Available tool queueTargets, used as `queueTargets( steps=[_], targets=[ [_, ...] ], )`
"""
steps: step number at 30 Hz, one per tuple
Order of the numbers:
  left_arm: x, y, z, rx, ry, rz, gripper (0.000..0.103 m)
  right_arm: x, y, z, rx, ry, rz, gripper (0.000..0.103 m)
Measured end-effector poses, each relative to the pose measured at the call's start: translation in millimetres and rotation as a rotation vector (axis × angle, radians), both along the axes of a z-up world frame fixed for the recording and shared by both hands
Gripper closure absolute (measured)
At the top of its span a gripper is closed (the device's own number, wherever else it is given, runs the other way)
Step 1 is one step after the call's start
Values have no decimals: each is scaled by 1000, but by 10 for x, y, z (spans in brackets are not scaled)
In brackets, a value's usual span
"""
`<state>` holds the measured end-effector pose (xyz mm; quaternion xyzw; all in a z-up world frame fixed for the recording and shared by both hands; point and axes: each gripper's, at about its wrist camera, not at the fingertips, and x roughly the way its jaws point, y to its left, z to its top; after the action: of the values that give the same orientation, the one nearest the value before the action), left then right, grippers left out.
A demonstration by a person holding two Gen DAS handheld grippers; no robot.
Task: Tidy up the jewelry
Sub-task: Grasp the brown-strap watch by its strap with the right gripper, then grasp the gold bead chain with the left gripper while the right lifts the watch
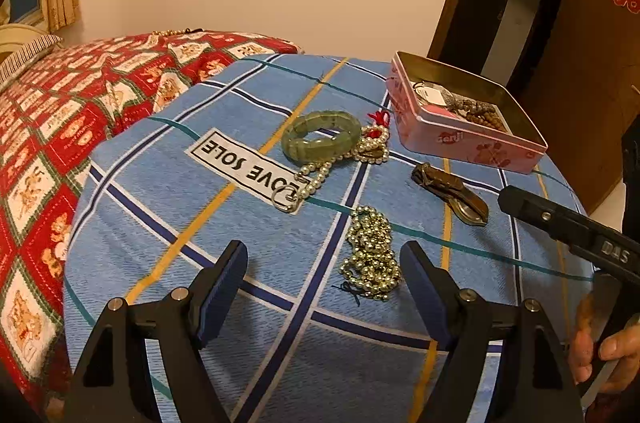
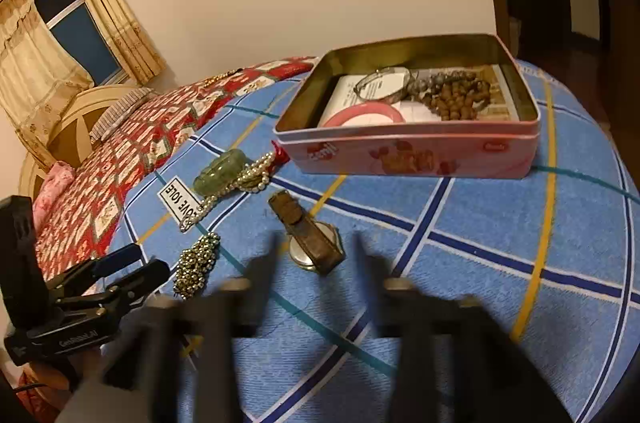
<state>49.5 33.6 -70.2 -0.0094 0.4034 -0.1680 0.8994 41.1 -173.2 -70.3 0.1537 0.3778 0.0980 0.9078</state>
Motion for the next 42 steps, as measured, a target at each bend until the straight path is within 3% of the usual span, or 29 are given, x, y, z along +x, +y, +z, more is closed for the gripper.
queueTargets(
  steps=[1, 5, 10, 11, 13, 17, 20, 26, 28, 30, 35, 38, 42],
  targets=[
    [9, 2, -4, -6, 6, 0, 24, 11, 4, 7, -4, -3, 4, 20],
    [37, -21, -21, -13, 24, -1, 24, 134, 194, 57, -130, -14, 82, 22],
    [21, -100, -12, 17, 17, -22, 24, 373, 580, -95, -373, 46, 192, 52],
    [21, -111, -13, 21, 16, -25, 24, 402, 628, -157, -417, 71, 195, 54],
    [34, -151, -20, 29, 18, -35, 24, 377, 622, -166, -414, 66, 192, 64],
    [109, -251, -79, 58, 59, -53, 24, 317, 483, -175, -353, 78, 155, 65],
    [144, -315, -112, 75, 79, -71, 27, 304, 271, -137, -190, 98, 118, 65],
    [175, -361, -110, 76, 69, -89, 72, 251, -168, -137, 251, 104, 74, 65],
    [162, -373, -111, 72, 68, -104, 83, 193, -250, -114, 367, 81, 82, 65],
    [165, -379, -108, 69, 68, -111, 86, 143, -321, -90, 481, 56, 87, 65],
    [82, -342, -10, 20, 14, -112, 89, 90, -428, -64, 603, 27, 73, 65],
    [-17, -330, 107, -39, -54, -115, 89, 50, -473, -37, 596, 13, 53, 65],
    [-111, -430, 260, -29, -157, -127, 89, 26, -579, 34, 576, -4, 27, 65]
  ],
)
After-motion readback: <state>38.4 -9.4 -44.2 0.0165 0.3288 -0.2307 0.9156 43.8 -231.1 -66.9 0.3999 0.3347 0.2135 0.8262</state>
